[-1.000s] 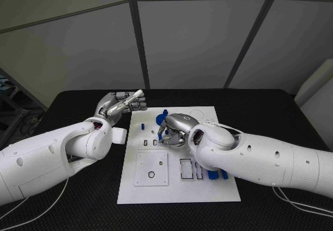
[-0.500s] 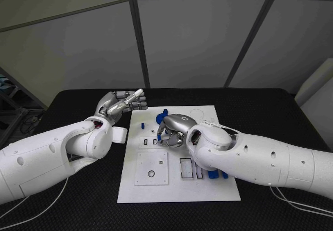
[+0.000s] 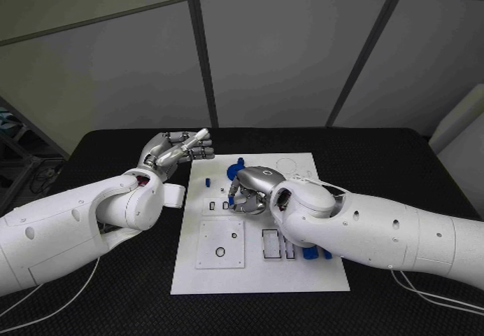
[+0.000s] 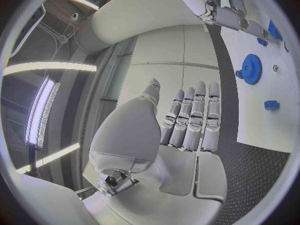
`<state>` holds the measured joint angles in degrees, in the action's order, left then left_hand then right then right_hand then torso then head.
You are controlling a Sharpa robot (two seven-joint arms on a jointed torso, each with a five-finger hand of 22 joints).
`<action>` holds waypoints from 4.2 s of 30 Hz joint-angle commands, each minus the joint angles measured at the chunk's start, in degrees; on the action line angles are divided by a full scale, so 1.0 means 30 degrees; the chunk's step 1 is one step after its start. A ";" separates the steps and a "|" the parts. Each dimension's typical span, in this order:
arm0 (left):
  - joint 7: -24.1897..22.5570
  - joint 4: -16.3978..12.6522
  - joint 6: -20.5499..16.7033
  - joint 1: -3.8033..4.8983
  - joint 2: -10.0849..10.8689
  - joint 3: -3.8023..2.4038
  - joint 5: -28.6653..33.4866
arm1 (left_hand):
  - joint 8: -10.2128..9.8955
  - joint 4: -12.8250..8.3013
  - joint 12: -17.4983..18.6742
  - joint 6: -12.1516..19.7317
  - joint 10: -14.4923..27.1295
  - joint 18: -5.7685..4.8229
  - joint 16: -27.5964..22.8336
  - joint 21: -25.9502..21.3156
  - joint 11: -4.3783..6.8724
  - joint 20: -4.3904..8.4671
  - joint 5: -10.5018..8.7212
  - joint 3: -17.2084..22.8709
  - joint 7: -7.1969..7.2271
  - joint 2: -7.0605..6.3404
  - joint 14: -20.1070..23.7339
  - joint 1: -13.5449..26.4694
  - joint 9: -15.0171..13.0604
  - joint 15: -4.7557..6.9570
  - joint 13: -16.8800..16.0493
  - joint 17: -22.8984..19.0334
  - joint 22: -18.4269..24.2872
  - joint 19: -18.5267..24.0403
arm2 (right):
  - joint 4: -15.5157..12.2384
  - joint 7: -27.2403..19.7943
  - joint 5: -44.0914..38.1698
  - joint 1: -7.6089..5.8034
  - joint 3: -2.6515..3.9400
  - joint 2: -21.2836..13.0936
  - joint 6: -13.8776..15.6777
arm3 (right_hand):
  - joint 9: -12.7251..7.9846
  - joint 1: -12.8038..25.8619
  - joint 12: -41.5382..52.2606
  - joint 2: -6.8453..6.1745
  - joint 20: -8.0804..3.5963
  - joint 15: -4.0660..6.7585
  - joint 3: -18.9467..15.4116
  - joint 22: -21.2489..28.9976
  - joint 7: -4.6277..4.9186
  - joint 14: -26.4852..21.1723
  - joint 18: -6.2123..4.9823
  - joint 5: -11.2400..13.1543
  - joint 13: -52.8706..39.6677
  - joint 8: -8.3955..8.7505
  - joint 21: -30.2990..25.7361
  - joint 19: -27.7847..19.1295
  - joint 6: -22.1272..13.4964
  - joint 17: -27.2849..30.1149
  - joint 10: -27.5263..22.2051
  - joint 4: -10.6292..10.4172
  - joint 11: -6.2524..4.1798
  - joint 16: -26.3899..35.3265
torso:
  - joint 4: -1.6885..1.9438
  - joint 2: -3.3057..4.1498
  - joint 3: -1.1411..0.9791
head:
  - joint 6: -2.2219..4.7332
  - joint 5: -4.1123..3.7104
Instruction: Assemble the parts on the task board
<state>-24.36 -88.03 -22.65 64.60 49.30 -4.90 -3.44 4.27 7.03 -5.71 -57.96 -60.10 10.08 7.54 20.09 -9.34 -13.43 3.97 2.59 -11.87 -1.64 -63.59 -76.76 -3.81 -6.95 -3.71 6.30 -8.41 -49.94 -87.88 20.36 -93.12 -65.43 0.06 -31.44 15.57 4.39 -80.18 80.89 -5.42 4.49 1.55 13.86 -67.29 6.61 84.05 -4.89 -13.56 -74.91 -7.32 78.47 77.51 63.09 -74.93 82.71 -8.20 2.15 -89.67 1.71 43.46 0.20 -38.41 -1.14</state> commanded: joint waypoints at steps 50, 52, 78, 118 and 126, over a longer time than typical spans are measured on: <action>0.0099 -0.0022 0.0205 0.0023 0.0038 -0.0015 -0.0132 | -0.0120 -0.0092 0.0121 -0.0117 -0.0158 0.0137 -0.0114 -0.0051 -0.0004 -0.0040 -0.0062 -0.0064 -0.0083 0.0155 -0.0069 0.0025 0.0007 -0.0011 -0.0010 0.0037 0.0032 0.0132 | -0.0064 0.0353 -0.0433 0.0016 -0.0048 -0.0063 -0.0451 | -0.0198 0.1193 -0.0753 -0.1054 0.0329 -0.0316 -0.0722 0.0385 0.0585 0.1985 0.0024 0.0485 -0.0740 0.0606 -0.0295 -0.0225 -0.1567 -0.5023 -0.0765 -0.0348 0.0464 -0.0110 | -0.0005 -0.0006 -0.0003 | -0.0077 0.0030; 0.0155 -0.0010 0.0213 0.0023 0.0049 -0.0015 -0.0171 | -0.0120 -0.0092 0.0121 -0.0117 -0.0158 0.0137 -0.0114 -0.0051 -0.0004 -0.0040 -0.0062 -0.0064 -0.0083 0.0155 -0.0069 0.0025 0.0007 -0.0011 -0.0010 0.0037 0.0032 0.0132 | -0.0082 0.0381 -0.0440 0.0016 -0.0048 -0.0073 -0.0146 | -0.0210 0.1414 -0.0954 -0.1260 0.0401 -0.0395 -0.0951 0.0406 0.0680 0.1985 0.0020 0.0928 -0.0512 0.0772 -0.0317 -0.0242 -0.2006 -0.5023 -0.0978 -0.0530 0.0555 -0.0110 | -0.0009 -0.0007 -0.0006 | -0.0087 0.0027; 0.6628 0.0330 0.3560 0.0043 0.0578 -0.0020 -0.6828 | 0.0370 0.0422 -0.3792 -0.1881 -0.8387 0.0121 0.6686 0.5055 0.2662 0.2860 0.0021 -0.1032 0.1834 -0.0006 -0.7296 0.1230 -0.0133 0.2981 -0.2345 0.4841 -0.2465 -0.5909 | -0.2592 -0.6026 0.4392 -0.0214 0.0469 -0.2980 0.3525 | -0.0042 -0.1492 -0.2535 -0.0767 0.0640 -0.0588 -0.2046 0.3691 0.0949 0.1413 -0.0637 -0.0909 0.1452 0.0220 -0.2306 -0.2282 -0.3027 -0.2996 -0.2715 -0.1203 0.0772 0.0960 | -0.0192 -0.0331 -0.0017 | 0.0104 0.0234; 1.9425 0.3032 0.9575 0.3322 -0.3932 0.2060 -1.7548 | 0.9881 0.3164 -2.0830 0.1059 -0.5441 -0.1867 0.9254 1.9492 0.3351 0.3623 -0.0019 -0.4004 0.2865 0.0447 -0.5858 0.4043 -0.7250 0.3589 -1.9054 0.9189 -1.9942 -0.9911 | -0.1199 -0.6469 1.1484 -0.1337 0.1633 -0.6422 0.2517 | 0.0022 -0.0704 -0.2957 -0.0981 0.0344 -0.0262 -0.2512 0.5016 0.0549 0.1185 -0.0832 -0.1281 0.2122 -0.0676 -0.3395 -0.2755 -0.2010 -0.1874 -0.2834 -0.1425 0.0419 0.1751 | -0.0302 -0.1084 -0.0101 | -0.0865 0.0898; 1.9589 0.3419 1.0283 0.3380 -0.4460 0.2236 -1.7745 | 1.0005 0.3136 -2.0787 0.1253 -0.5399 -0.1866 0.9235 1.9475 0.3336 0.3614 0.0027 -0.4002 0.2846 0.0542 -0.5860 0.3867 -0.7451 0.3579 -1.9003 0.9212 -1.9946 -0.9893 | -0.1118 -0.6336 1.1224 -0.1337 0.1632 -0.6282 0.2435 | 0.0019 -0.0682 -0.2965 -0.0981 0.0336 -0.0255 -0.2534 0.5054 0.0543 0.1183 -0.0837 -0.1337 0.2137 -0.0689 -0.3424 -0.2761 -0.2012 -0.1852 -0.2837 -0.1442 0.0413 0.1767 | -0.0333 -0.1059 -0.0098 | -0.1001 0.0940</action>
<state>33.39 -77.88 6.09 74.62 36.09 1.79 -55.47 34.02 16.60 -68.23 -54.53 -76.78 3.38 35.50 78.89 0.59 -2.68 3.97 -9.18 -3.37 -0.57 -81.09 -64.85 -26.07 3.59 -60.73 33.89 -68.20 -79.92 -91.25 1.08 -58.90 -69.34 4.91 -50.36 22.96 4.49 -82.85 72.08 -8.51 5.91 0.32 6.53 -52.22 8.41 84.04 -6.23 -17.27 -68.51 -9.13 68.44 69.11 56.68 -74.92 74.11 -12.54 3.78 -84.52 0.77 40.24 -0.10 -41.31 1.68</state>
